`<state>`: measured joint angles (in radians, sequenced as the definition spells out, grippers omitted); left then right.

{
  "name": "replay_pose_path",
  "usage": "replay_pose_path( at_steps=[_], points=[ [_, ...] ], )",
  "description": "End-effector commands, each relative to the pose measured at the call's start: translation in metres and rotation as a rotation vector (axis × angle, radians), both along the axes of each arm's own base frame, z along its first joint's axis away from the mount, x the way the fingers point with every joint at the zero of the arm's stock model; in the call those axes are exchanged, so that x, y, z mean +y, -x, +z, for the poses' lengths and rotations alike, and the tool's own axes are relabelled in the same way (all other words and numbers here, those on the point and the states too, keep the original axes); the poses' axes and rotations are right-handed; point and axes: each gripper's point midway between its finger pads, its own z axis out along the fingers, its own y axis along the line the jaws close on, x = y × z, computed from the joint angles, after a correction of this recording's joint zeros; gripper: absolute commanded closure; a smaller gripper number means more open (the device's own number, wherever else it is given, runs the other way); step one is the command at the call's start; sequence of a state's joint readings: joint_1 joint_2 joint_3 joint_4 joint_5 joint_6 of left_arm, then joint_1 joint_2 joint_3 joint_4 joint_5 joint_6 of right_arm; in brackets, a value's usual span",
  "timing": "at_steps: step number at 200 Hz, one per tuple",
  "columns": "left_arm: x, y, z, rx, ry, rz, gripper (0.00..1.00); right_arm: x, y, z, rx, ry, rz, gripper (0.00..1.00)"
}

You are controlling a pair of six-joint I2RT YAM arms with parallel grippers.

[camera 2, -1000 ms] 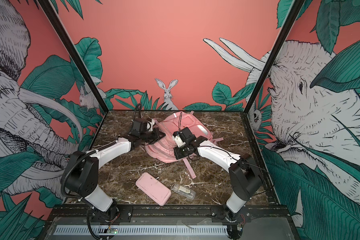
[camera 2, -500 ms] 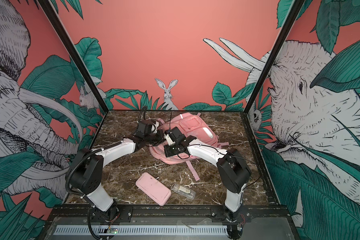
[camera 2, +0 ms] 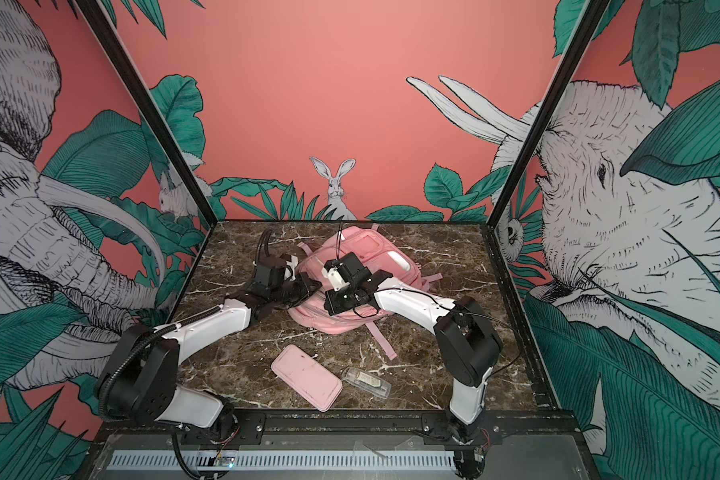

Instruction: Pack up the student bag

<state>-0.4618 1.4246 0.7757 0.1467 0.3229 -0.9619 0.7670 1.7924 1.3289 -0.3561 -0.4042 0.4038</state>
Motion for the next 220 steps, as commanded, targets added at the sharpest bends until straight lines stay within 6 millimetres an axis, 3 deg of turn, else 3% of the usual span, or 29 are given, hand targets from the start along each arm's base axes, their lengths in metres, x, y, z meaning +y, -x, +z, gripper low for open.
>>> replay_pose_path(
  at_steps=[1,16,24,72,79,85,102,123,142,162,194,220],
  points=[
    [0.017,0.005,0.008,-0.032,0.0,0.078,1.0,-0.019,-0.03,0.017,-0.104,0.01,-0.064,1.0],
    [0.013,0.01,0.01,-0.049,-0.01,0.081,1.0,-0.028,-0.03,0.019,-0.11,0.017,-0.067,1.0],
    [0.006,0.012,0.012,-0.058,-0.012,0.067,0.97,-0.039,-0.024,0.007,-0.087,0.043,-0.07,1.0],
    [-0.065,0.011,0.02,-0.057,0.023,-0.082,0.8,-0.092,-0.019,-0.001,-0.069,0.096,-0.127,1.0],
    [-0.074,0.011,0.021,-0.053,0.03,-0.107,0.77,-0.1,-0.019,-0.008,-0.057,0.114,-0.136,1.0],
    [-0.08,0.011,0.023,-0.053,0.036,-0.123,0.73,-0.107,-0.018,0.001,-0.075,0.102,-0.148,1.0],
    [-0.088,0.012,0.024,-0.047,0.039,-0.162,0.55,-0.124,-0.019,-0.003,-0.063,0.113,-0.174,1.0],
    [-0.085,0.017,0.026,-0.054,-0.011,-0.198,0.4,-0.137,-0.02,-0.006,-0.053,0.115,-0.193,1.0],
    [-0.069,0.018,0.032,-0.081,-0.101,-0.215,0.37,-0.143,-0.021,-0.007,-0.051,0.123,-0.193,1.0],
    [-0.04,0.003,0.033,-0.089,-0.166,-0.188,0.37,-0.148,-0.021,-0.009,-0.049,0.135,-0.189,1.0],
    [0.009,-0.03,0.011,-0.026,-0.245,-0.133,0.38,-0.152,-0.022,-0.01,-0.043,0.138,-0.187,1.0],
    [0.012,-0.047,-0.011,0.04,-0.229,-0.179,0.39,-0.152,-0.021,-0.008,-0.045,0.131,-0.188,1.0]
  ],
)
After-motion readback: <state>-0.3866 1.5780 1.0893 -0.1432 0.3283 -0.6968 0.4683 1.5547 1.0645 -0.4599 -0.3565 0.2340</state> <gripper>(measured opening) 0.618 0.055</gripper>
